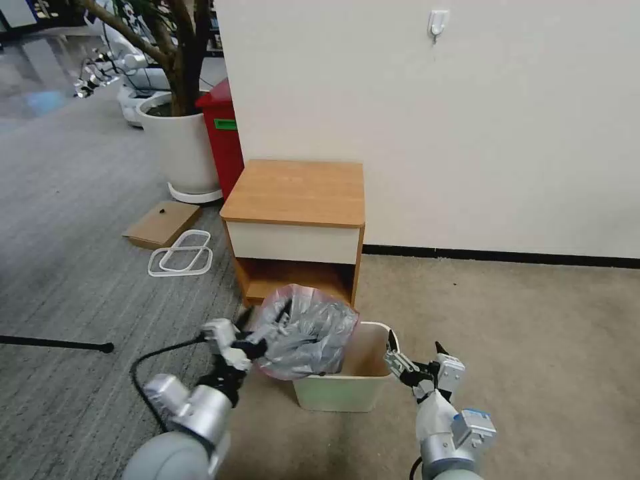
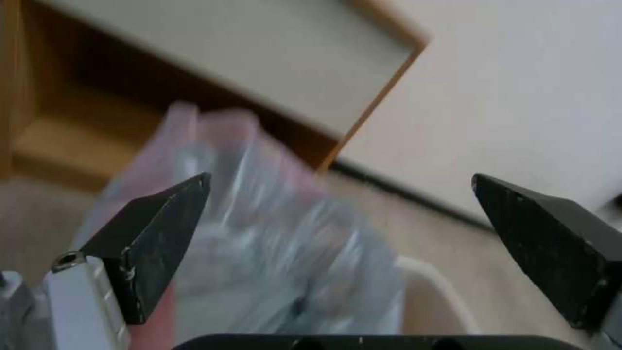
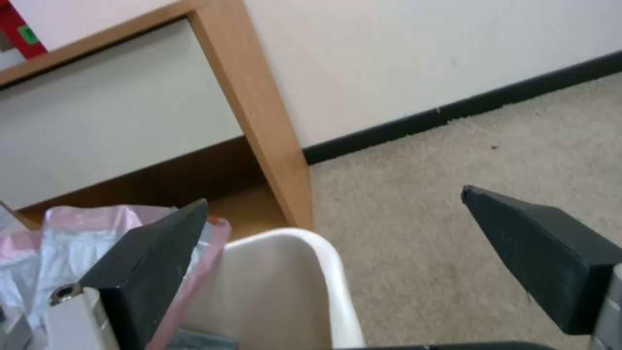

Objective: Pick up the garbage bag from the table and place it over the trash can.

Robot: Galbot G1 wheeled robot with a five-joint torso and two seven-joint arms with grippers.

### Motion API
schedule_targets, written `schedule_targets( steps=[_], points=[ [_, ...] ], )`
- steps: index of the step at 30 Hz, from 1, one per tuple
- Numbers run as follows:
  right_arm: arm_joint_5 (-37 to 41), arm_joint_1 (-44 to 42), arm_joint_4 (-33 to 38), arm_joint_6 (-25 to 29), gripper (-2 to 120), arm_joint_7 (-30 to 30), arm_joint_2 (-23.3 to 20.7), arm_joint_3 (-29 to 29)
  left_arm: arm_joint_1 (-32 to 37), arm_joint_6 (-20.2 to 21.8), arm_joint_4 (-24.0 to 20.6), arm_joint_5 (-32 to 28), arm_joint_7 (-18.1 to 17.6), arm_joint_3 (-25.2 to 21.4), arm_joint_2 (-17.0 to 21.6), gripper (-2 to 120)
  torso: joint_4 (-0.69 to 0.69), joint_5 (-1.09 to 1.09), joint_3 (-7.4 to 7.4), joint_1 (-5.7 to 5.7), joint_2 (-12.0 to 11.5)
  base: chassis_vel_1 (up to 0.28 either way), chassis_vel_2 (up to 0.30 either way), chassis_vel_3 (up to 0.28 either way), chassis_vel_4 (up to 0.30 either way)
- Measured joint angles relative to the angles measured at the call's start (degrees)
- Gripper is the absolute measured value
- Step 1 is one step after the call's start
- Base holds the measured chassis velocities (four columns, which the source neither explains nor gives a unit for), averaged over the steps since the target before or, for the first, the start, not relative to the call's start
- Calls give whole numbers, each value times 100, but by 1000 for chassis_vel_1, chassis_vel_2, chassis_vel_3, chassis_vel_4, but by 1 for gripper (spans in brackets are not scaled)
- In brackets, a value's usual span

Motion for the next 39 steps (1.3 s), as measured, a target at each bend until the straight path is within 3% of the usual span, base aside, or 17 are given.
schedule_targets(
  steps=[2, 3, 6, 18, 23, 33, 39],
  points=[
    [-43, -43, -67, 32, 100, 0, 65, 21, -302, 427, 218, -25, -546, 241, 153, 100, 0, 0, 0, 0, 0, 0, 0, 0, 0],
    [-43, -43, -67, 32, 100, 0, 65, 21, -302, 427, 218, -25, -546, 241, 153, 100, 0, 0, 0, 0, 0, 0, 0, 0, 0],
    [-55, -48, -126, 48, 100, 1, 116, 45, -556, 742, 302, -124, -1026, 411, 291, 100, 0, 0, 0, 0, 0, 0, 0, 0, 0],
    [-49, 78, -328, 49, 100, 19, 229, 45, -786, 1114, 367, -221, -1454, 659, 712, 100, 0, 0, 0, 0, 0, 0, 0, 0, 0],
    [-46, 97, -374, 49, 100, 28, 240, 40, -843, 1165, 345, -294, -1687, 658, 716, 97, 0, 0, 0, 0, 0, 0, 0, 0, 0],
    [-38, 95, -396, 68, 100, 54, 186, 50, -970, 1412, 429, 55, -2098, 937, 712, 73, 0, 0, 0, 0, 0, 0, 0, 0, 0],
    [-32, 94, -396, 83, 100, 62, 168, 53, -1027, 1542, 450, 82, -2192, 1107, 790, 72, 0, 0, 0, 0, 0, 0, 0, 0, 0]
  ],
)
